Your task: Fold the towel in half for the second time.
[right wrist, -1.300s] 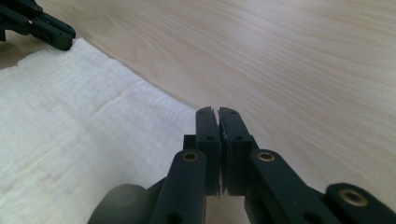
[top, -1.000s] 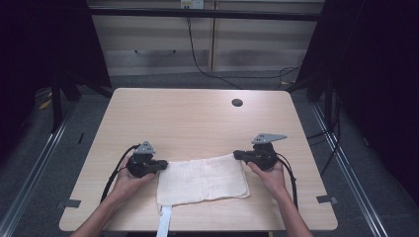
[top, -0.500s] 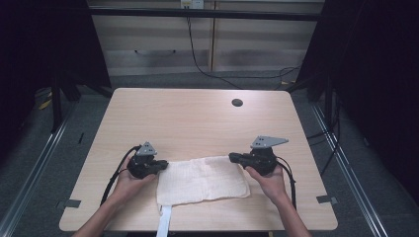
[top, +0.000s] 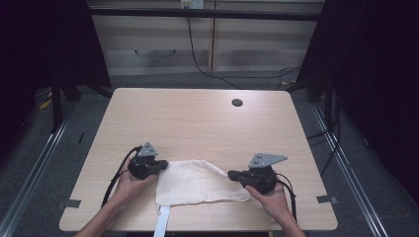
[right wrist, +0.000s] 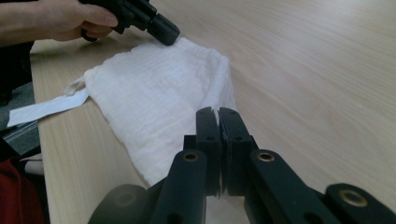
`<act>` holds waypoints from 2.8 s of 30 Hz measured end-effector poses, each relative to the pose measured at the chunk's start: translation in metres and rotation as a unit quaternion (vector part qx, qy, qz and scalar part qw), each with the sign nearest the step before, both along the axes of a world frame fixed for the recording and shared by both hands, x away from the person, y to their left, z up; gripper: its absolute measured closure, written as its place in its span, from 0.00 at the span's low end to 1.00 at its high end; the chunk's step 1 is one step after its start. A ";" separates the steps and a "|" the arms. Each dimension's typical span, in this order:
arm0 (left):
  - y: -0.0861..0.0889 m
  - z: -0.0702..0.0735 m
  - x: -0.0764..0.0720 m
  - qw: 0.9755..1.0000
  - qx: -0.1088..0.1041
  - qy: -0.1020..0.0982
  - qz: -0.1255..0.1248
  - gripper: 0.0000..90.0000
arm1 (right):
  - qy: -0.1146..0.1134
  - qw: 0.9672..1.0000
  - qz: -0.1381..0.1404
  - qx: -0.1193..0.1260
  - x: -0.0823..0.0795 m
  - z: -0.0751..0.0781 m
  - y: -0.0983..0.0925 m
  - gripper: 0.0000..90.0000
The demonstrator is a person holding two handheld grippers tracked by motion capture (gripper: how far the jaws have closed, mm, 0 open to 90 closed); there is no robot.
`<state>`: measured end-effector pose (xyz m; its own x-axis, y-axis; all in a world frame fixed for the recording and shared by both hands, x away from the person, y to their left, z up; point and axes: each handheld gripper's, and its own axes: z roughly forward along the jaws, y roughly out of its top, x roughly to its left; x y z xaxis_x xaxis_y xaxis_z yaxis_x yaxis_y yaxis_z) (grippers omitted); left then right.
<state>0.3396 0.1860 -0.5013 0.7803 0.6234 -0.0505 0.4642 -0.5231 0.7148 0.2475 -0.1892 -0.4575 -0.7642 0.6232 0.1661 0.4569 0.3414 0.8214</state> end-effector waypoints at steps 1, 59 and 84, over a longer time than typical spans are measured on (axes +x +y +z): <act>0.000 0.000 0.000 1.000 -0.001 0.000 0.000 0.94 | 0.004 1.000 0.001 0.001 -0.002 -0.001 0.000 0.98; -0.023 0.057 -0.054 0.992 -0.074 -0.059 -0.086 0.93 | 0.065 0.994 -0.040 -0.082 0.022 -0.041 -0.002 0.98; -0.020 0.011 -0.096 0.985 0.033 -0.013 -0.168 0.94 | 0.054 0.992 -0.052 -0.101 0.018 -0.039 -0.005 0.98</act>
<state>0.2435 0.1663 -0.4904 0.9438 0.3304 0.0045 0.2380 -0.6893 0.6843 0.2654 -0.1946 -0.4965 -0.6779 0.7272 0.1082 0.5808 0.4394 0.6853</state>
